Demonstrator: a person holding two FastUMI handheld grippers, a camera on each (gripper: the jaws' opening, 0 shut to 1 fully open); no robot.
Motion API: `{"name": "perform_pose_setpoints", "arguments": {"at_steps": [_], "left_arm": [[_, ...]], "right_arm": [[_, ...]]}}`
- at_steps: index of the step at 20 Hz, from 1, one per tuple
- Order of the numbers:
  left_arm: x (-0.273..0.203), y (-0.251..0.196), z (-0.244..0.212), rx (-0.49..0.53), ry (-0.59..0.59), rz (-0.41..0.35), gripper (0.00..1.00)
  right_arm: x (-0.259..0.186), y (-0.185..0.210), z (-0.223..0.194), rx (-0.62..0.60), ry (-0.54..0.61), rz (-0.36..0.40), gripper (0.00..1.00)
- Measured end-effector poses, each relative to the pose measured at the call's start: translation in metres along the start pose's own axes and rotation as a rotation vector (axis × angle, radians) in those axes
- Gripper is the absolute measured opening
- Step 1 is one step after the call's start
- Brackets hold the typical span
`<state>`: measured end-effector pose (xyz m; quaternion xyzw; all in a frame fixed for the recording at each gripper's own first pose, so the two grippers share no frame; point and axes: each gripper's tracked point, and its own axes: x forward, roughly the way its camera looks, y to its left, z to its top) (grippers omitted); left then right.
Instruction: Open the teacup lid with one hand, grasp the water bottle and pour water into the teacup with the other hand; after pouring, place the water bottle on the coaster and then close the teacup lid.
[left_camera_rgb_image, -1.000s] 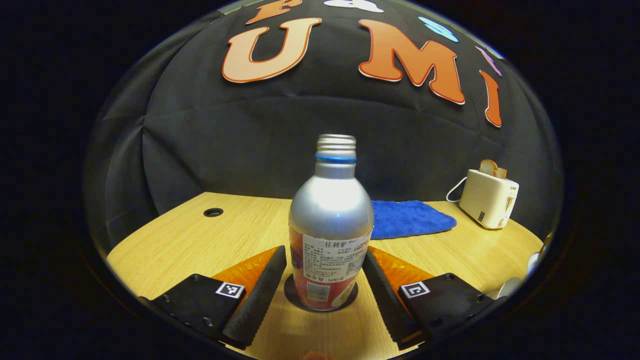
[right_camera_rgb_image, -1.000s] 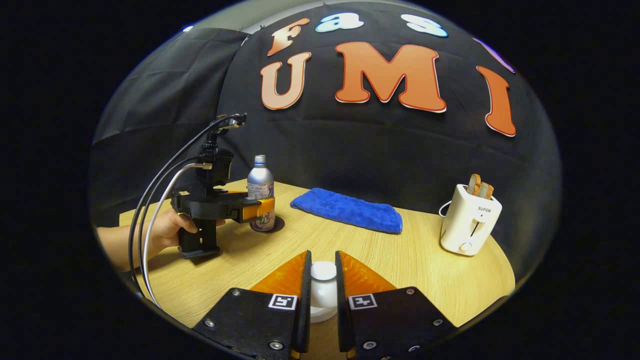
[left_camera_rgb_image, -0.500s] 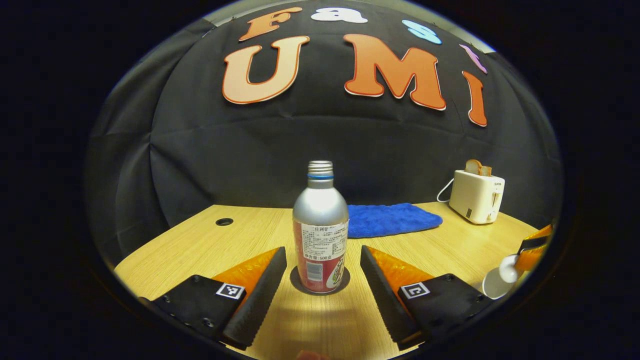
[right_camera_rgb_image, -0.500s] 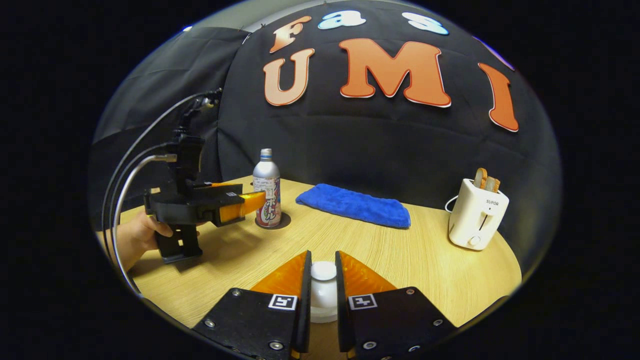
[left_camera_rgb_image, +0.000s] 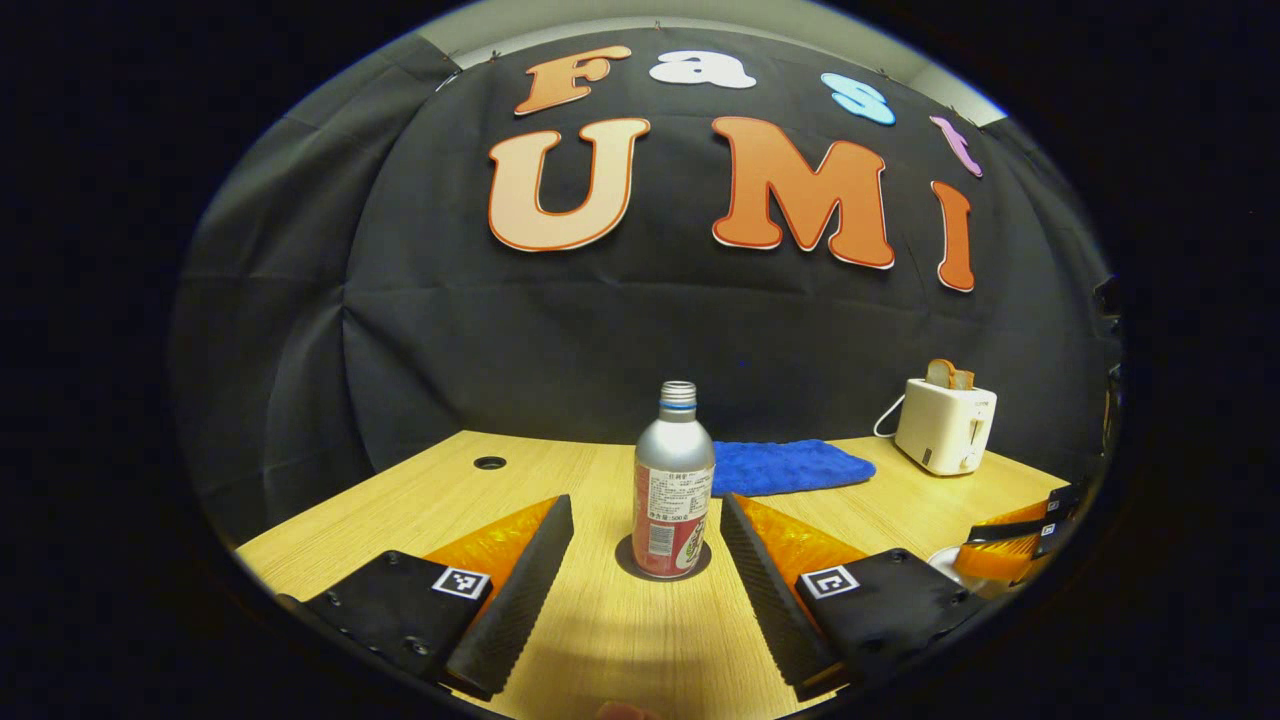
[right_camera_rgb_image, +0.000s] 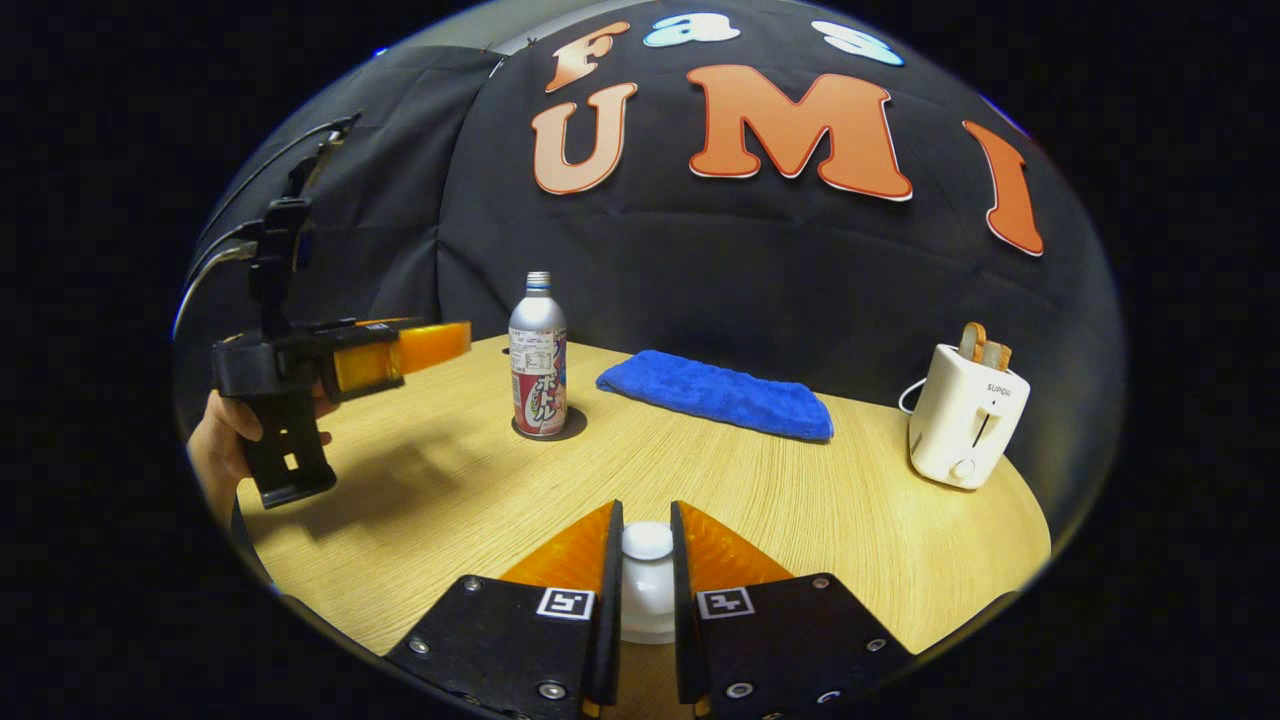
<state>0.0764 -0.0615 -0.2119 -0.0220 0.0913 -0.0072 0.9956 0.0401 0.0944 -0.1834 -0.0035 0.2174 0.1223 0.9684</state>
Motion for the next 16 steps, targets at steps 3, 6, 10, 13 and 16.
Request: {"name": "perform_pose_setpoints", "arguments": {"at_steps": [3, 6, 10, 13, 16], "left_arm": [[-0.01, 0.005, 0.004, -0.004, -0.017, 0.011, 0.97], [-0.017, 0.002, 0.01, -0.015, -0.027, 0.008, 0.97], [-0.025, -0.008, 0.02, -0.027, -0.043, -0.002, 0.97], [-0.033, -0.014, 0.032, -0.021, -0.059, -0.01, 0.94], [-0.043, -0.024, 0.045, -0.021, -0.081, -0.024, 0.94]], "right_arm": [[0.001, -0.002, -0.004, -0.006, 0.003, -0.012, 0.23], [-0.001, -0.006, -0.002, -0.012, -0.008, -0.039, 0.25], [-0.013, -0.011, 0.023, -0.053, -0.091, -0.071, 0.39], [-0.028, -0.023, 0.045, -0.043, -0.152, -0.103, 0.52], [-0.052, -0.037, 0.075, -0.044, -0.234, -0.139, 0.66]]}}
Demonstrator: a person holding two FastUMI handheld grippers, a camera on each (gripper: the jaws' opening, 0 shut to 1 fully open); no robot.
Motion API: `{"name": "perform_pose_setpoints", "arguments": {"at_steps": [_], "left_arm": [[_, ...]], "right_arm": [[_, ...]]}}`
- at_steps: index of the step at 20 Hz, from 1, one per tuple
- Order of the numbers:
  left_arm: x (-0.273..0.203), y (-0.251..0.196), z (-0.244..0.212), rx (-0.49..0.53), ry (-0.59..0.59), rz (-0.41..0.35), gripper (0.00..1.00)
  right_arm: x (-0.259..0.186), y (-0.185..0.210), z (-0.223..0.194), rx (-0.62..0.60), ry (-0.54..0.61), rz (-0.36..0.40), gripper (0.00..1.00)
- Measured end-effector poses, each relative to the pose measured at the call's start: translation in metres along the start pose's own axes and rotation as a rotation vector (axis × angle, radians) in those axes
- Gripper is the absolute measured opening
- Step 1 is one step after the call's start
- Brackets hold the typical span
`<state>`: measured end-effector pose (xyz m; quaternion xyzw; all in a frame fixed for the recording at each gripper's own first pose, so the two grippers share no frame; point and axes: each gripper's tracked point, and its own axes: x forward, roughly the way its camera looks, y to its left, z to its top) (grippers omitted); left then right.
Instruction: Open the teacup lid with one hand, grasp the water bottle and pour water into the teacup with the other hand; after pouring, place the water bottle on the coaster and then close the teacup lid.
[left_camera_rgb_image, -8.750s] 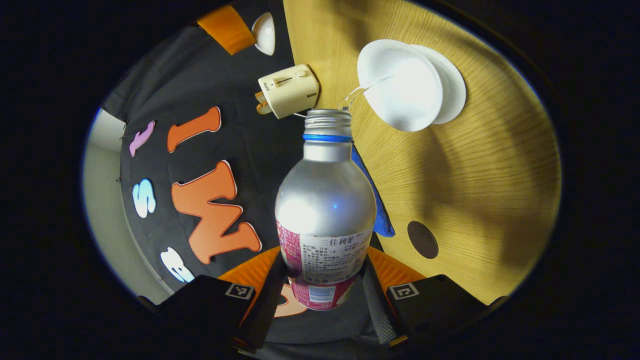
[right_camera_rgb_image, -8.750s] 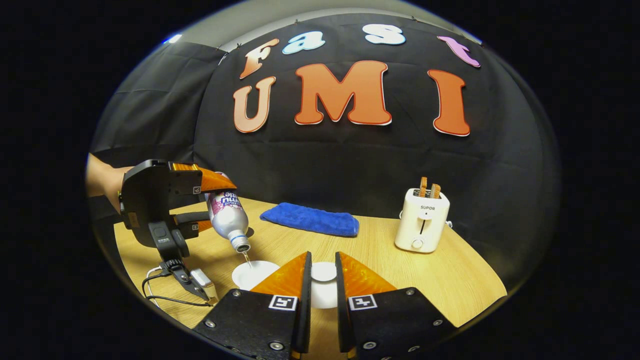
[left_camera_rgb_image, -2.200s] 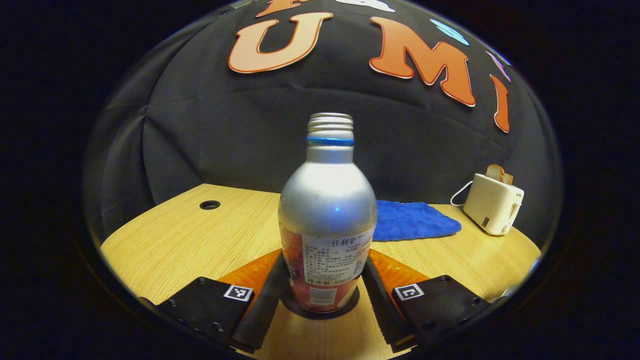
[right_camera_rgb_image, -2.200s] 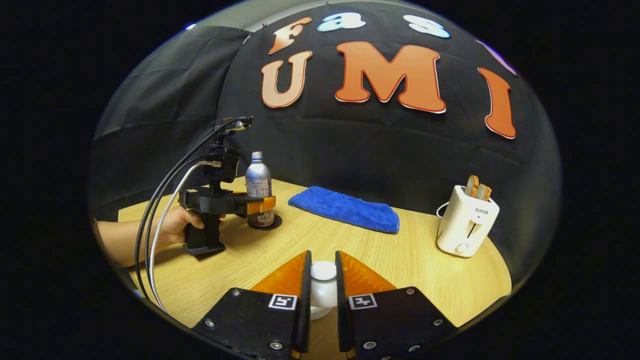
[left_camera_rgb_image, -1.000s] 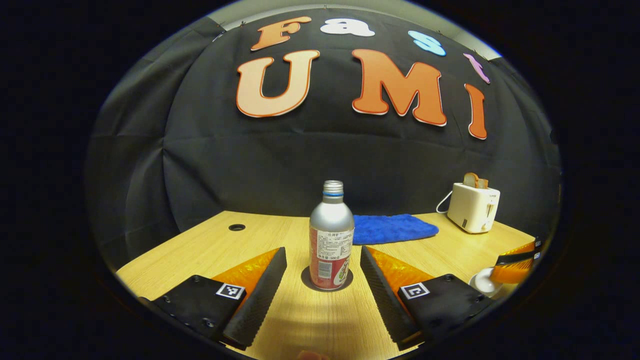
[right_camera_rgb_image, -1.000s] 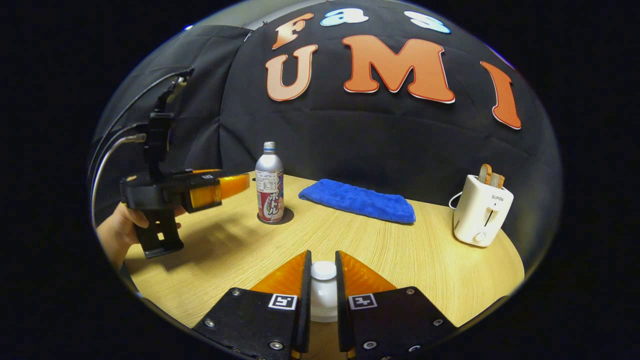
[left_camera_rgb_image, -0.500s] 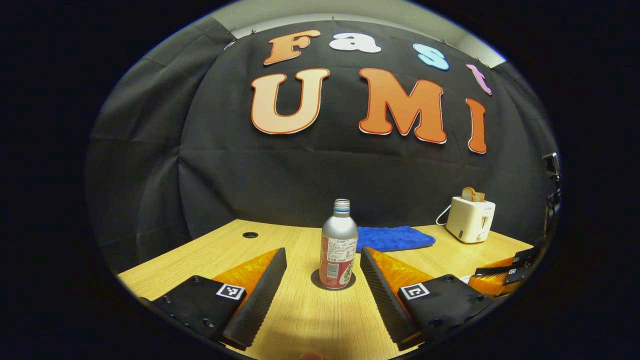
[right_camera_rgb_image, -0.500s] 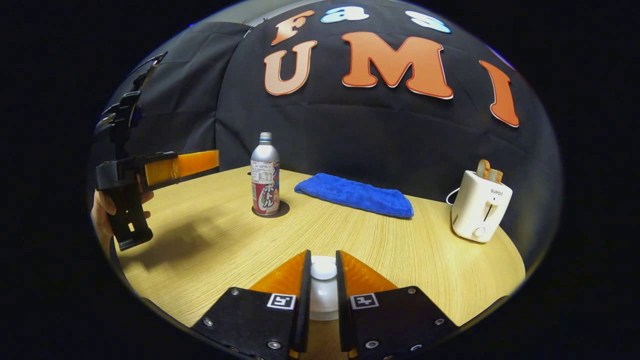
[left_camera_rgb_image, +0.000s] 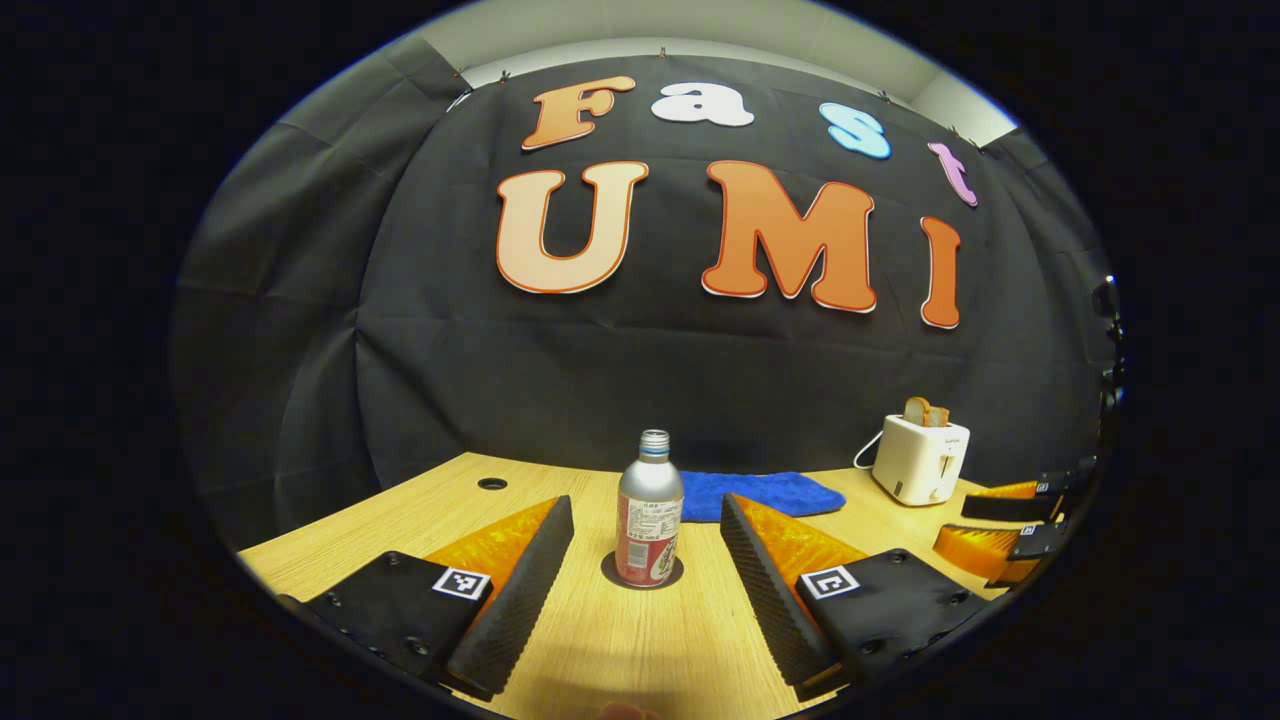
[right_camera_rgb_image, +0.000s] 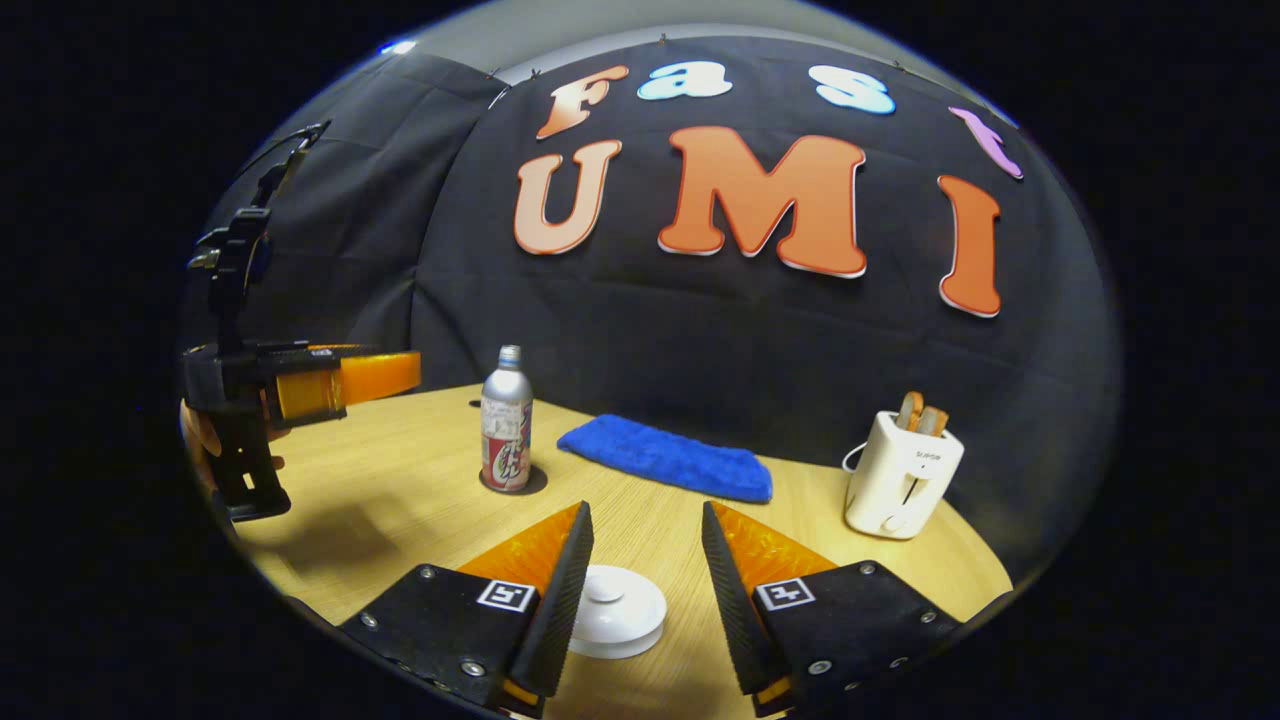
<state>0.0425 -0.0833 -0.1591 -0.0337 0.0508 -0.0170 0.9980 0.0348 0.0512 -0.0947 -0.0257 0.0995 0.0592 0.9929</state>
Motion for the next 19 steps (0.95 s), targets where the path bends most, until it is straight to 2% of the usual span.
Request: {"name": "perform_pose_setpoints", "arguments": {"at_steps": [1, 4, 5, 7, 8, 13, 14, 15, 16, 18, 19], "left_arm": [[-0.004, -0.002, 0.002, 0.004, -0.004, -0.001, 0.97], [-0.013, -0.009, 0.015, 0.009, -0.027, -0.008, 0.95], [-0.015, -0.012, 0.019, 0.015, -0.034, -0.01, 0.94], [-0.02, -0.016, 0.022, 0.028, -0.04, -0.017, 1.0], [-0.023, -0.015, 0.024, 0.03, -0.042, -0.018, 0.97], [-0.035, -0.015, 0.028, 0.042, -0.071, -0.012, 0.94], [-0.037, -0.013, 0.029, 0.048, -0.076, -0.005, 1.0], [-0.04, -0.014, 0.029, 0.047, -0.079, -0.002, 0.97], [-0.041, -0.014, 0.029, 0.043, -0.082, -0.003, 1.0], [-0.045, -0.014, 0.029, 0.043, -0.08, -0.004, 0.97], [-0.045, -0.013, 0.029, 0.044, -0.081, -0.001, 1.0]], "right_arm": [[-0.005, -0.005, 0.012, 0.002, -0.029, -0.014, 0.69], [-0.018, -0.02, 0.039, 0.005, -0.097, -0.05, 0.79], [-0.022, -0.023, 0.047, 0.007, -0.115, -0.06, 0.81], [-0.03, -0.03, 0.058, 0.01, -0.149, -0.078, 0.83], [-0.034, -0.033, 0.063, 0.014, -0.164, -0.087, 0.85], [-0.045, -0.047, 0.066, 0.02, -0.192, -0.129, 0.87], [-0.047, -0.05, 0.064, 0.019, -0.193, -0.14, 0.86], [-0.048, -0.053, 0.066, 0.02, -0.198, -0.147, 0.87], [-0.049, -0.053, 0.065, 0.021, -0.197, -0.147, 0.88], [-0.051, -0.054, 0.065, 0.017, -0.197, -0.147, 0.88], [-0.052, -0.055, 0.066, 0.016, -0.201, -0.151, 0.88]]}}
